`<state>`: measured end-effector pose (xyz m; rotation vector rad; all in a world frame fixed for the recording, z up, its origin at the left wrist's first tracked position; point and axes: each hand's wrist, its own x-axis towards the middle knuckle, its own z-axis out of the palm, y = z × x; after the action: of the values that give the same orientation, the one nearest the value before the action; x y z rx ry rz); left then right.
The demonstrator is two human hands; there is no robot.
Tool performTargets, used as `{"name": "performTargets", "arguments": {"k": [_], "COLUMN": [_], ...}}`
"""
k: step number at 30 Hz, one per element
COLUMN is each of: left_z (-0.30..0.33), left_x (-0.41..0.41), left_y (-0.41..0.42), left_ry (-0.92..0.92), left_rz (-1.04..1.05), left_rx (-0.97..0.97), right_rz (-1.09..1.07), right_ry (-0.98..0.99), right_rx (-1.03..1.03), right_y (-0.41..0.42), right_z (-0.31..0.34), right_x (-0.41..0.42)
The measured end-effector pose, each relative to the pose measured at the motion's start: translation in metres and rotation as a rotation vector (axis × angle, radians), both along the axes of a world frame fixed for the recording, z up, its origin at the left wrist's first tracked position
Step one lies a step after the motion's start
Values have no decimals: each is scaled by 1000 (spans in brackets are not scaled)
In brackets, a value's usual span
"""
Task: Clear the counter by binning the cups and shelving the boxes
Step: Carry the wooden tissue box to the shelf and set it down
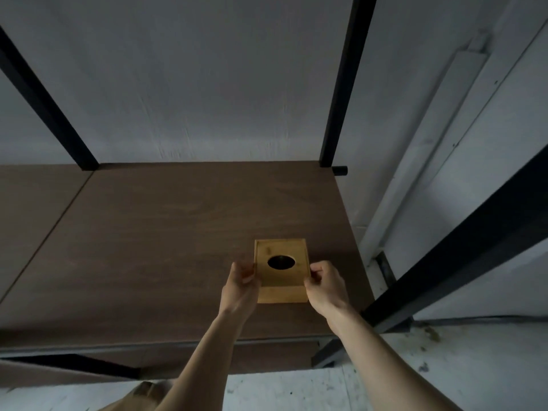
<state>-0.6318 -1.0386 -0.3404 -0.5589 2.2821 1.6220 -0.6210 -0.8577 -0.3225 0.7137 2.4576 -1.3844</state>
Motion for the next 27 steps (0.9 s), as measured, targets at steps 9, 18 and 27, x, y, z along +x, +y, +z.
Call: {"name": "performTargets", "arguments": {"k": [9, 18, 27], "left_z": [9, 63, 118], "left_x": [5, 32, 90], "left_y": [0, -9, 2], "left_ry": [50, 353, 489], "left_rz": [-199, -646, -873], "left_rx": [-273, -789, -933], "right_rz": [136, 475, 459], "right_ry": [31, 4, 49], "right_rx": [147, 601, 602], "right_y": [-4, 1, 15], "right_z": [-3, 48, 100], "right_x": [15, 64, 144]}}
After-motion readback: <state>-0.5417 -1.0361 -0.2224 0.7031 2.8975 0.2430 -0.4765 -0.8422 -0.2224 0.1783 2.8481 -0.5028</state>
